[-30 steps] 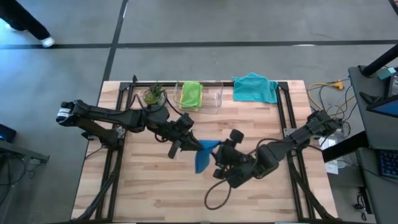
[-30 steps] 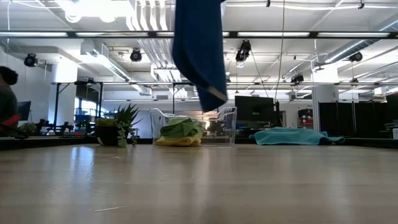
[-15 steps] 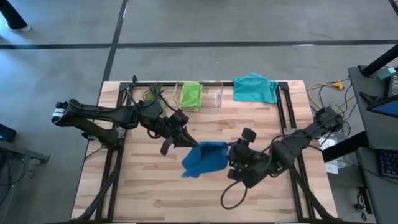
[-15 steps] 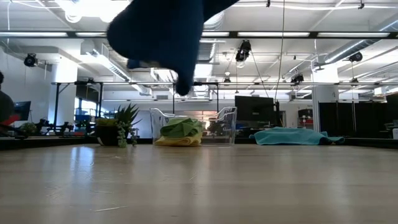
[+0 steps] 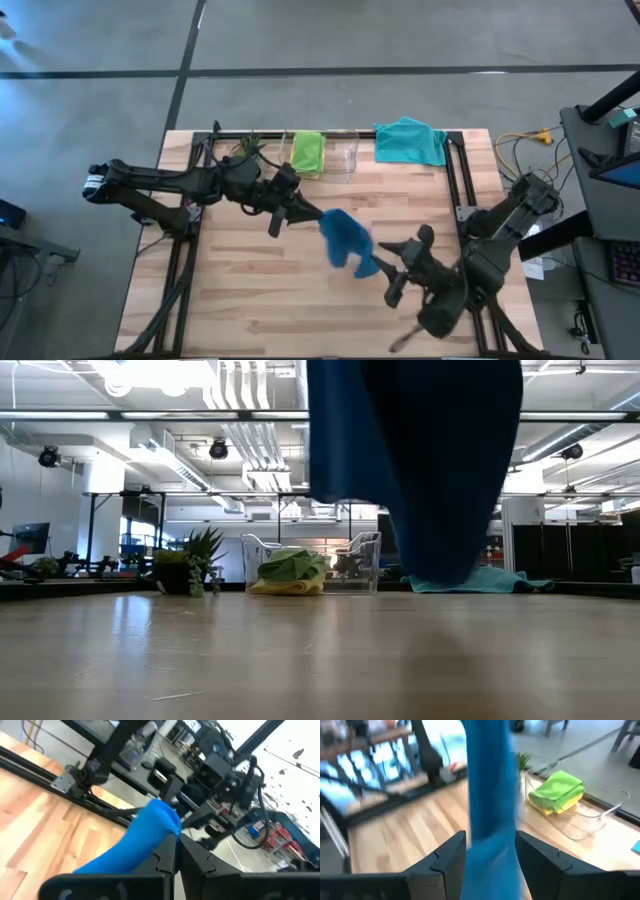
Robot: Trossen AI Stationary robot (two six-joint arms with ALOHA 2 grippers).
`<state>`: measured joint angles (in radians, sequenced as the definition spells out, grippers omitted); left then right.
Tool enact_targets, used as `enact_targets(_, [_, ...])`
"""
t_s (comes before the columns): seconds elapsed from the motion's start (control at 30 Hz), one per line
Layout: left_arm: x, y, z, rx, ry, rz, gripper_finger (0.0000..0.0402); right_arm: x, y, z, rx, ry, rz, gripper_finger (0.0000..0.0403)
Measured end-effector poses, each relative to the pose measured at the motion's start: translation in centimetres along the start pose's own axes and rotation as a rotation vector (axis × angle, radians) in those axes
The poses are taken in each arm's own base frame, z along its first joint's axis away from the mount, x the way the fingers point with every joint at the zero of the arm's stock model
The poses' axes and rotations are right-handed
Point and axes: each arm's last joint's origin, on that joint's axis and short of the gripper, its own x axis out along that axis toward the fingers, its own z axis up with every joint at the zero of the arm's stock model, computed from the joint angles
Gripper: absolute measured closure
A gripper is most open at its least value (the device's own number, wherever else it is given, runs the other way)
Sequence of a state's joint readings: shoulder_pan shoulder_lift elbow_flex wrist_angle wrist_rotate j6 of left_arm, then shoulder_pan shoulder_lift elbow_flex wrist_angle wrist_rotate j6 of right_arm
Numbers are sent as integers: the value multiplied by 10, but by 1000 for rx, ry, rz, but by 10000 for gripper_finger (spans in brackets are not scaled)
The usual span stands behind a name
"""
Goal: Fold microfiber towels
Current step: Fold the bottom blue towel
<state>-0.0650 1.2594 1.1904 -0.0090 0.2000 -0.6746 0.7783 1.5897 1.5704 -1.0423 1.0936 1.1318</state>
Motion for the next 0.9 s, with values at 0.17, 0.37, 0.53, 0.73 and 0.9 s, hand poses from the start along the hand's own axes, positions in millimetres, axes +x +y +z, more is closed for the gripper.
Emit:
enact_targets(0.17, [-1,-4,6,-16,-47,10,401,3,4,-3,68,-125,-55,236])
enact_targets(0.37, [-3,-12,15,-10,-103,-27,401,28,1,15,59,-194,-144,236])
enact_targets(0.53, [-5,-16,20,-7,-115,-34,401,45,4,35,11,-231,-164,229])
enact_targets(0.73, [-5,-16,21,-6,-121,-32,401,58,5,47,-20,-190,-112,175])
enact_targets(0.9, [-6,-18,23,-5,-127,-39,401,62,5,46,-69,-154,-86,148])
